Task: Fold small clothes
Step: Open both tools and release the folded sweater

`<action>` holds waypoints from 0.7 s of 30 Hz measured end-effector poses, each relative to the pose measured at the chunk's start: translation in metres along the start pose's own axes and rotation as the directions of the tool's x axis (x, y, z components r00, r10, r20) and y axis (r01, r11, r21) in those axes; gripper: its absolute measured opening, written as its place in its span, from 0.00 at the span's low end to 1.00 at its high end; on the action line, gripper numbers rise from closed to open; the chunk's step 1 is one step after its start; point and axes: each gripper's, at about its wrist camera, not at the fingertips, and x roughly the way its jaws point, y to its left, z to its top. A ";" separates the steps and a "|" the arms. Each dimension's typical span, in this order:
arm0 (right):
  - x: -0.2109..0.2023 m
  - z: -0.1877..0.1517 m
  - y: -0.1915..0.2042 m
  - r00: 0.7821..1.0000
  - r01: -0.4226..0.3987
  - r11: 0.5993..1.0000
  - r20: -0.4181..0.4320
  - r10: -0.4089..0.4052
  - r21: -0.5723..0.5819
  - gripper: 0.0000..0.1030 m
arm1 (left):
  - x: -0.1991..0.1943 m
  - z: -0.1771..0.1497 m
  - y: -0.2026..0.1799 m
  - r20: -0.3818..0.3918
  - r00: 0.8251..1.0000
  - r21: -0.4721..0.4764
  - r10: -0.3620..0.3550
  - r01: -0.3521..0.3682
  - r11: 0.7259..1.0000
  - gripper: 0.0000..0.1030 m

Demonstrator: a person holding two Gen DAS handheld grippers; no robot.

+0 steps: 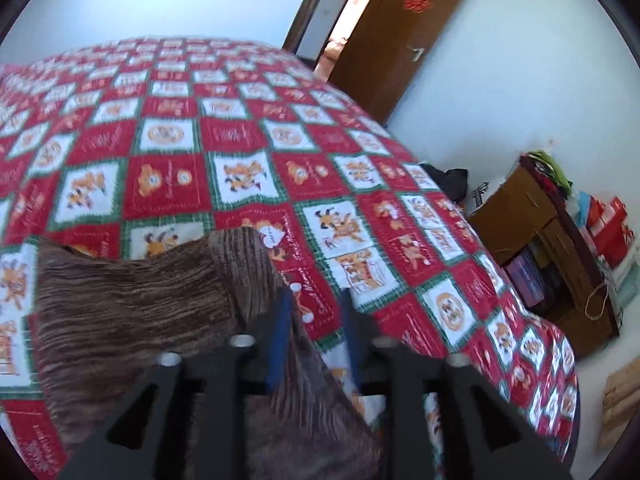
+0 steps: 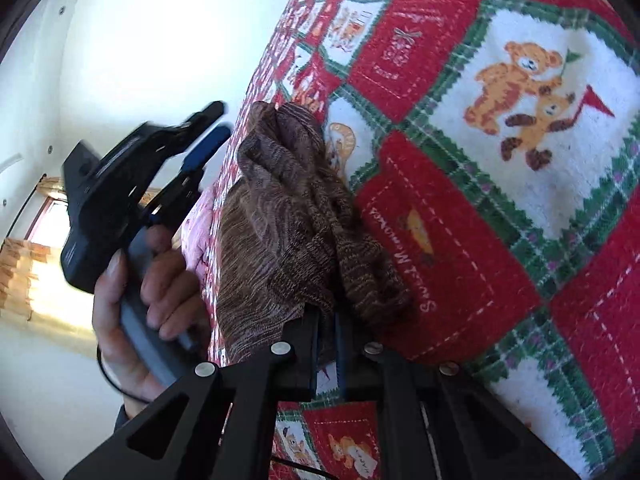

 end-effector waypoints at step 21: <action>0.006 0.055 0.079 0.984 0.173 0.886 0.106 -0.141 -0.430 0.70 | -0.054 -0.133 0.078 0.109 0.972 -0.056 0.209 -0.203 0.977 0.87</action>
